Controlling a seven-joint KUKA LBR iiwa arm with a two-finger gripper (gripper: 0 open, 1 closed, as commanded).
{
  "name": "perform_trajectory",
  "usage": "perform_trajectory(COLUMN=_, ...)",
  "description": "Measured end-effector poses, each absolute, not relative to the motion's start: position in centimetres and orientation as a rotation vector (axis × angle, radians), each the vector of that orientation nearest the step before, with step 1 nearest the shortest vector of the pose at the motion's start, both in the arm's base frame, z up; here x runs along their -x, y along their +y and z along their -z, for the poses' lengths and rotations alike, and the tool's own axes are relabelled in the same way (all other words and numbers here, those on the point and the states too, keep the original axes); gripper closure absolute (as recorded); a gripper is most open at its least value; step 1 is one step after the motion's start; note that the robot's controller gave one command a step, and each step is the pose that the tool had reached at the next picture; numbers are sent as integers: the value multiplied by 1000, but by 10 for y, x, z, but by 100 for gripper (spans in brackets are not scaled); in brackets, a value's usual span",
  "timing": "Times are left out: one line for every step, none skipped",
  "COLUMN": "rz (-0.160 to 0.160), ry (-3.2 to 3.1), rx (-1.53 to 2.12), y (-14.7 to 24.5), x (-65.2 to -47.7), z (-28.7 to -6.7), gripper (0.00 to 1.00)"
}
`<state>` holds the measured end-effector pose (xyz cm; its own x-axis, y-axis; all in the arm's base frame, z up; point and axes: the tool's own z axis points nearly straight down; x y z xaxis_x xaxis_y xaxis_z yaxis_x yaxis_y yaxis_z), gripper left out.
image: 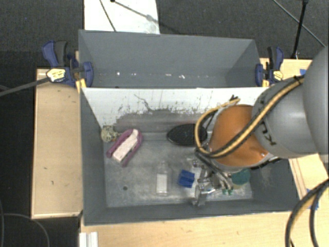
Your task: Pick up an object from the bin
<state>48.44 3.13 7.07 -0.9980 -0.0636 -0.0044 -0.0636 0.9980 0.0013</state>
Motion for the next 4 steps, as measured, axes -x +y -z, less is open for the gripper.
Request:
perform_trajectory(rz=-2, ry=3136, rx=97, y=30, x=-484, z=-70, gripper=100)
perform_trajectory(rz=-2, ry=3135, rx=96, y=30, x=-485, z=-70, gripper=0)
perform_trajectory(rz=1, ry=3116, rx=307, y=50, x=-480, z=-72, gripper=0)
perform_trajectory(rz=-1, ry=3124, rx=306, y=50, x=-477, z=-70, gripper=100)
